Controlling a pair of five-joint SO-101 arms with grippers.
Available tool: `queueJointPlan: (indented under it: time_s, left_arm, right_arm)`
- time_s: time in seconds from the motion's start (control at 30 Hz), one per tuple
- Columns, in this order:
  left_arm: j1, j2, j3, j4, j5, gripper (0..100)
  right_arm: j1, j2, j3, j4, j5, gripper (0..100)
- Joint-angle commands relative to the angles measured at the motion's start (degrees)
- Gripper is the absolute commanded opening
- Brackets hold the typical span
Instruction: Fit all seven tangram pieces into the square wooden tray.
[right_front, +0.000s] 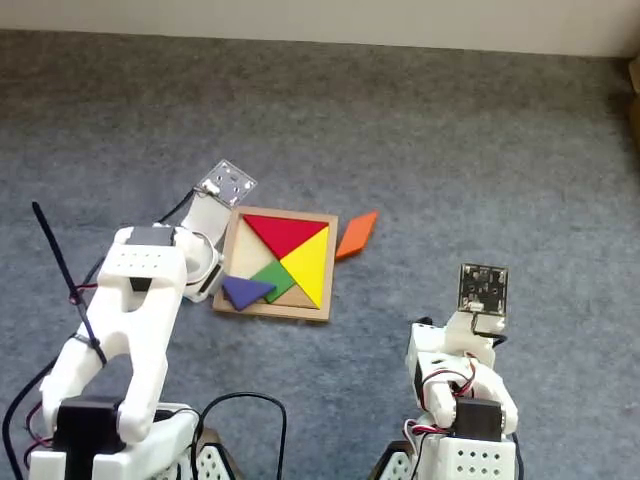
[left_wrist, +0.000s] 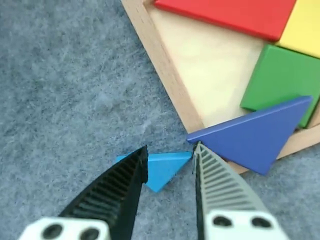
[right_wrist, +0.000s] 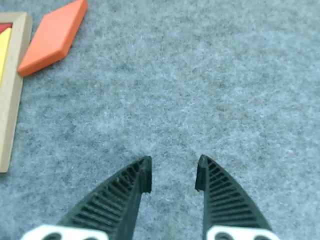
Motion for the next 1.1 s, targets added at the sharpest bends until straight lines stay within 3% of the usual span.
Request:
queueJointPlan:
  time_s: [0.0,0.47,1.07]
  left_arm:
    - [-0.31,0.13,-0.22,-1.58,-0.26,15]
    - [3.38,0.13,0.75,-4.84,-0.18,15]
    - [3.38,-0.22,0.22,-8.70,-0.09,15]
  right_arm:
    - [0.66,-0.04,8.22,-0.66,0.70,15.6]
    - [0.66,-0.04,8.22,-0.66,0.70,15.6]
    - [0.66,-0.04,8.22,-0.66,0.70,15.6]
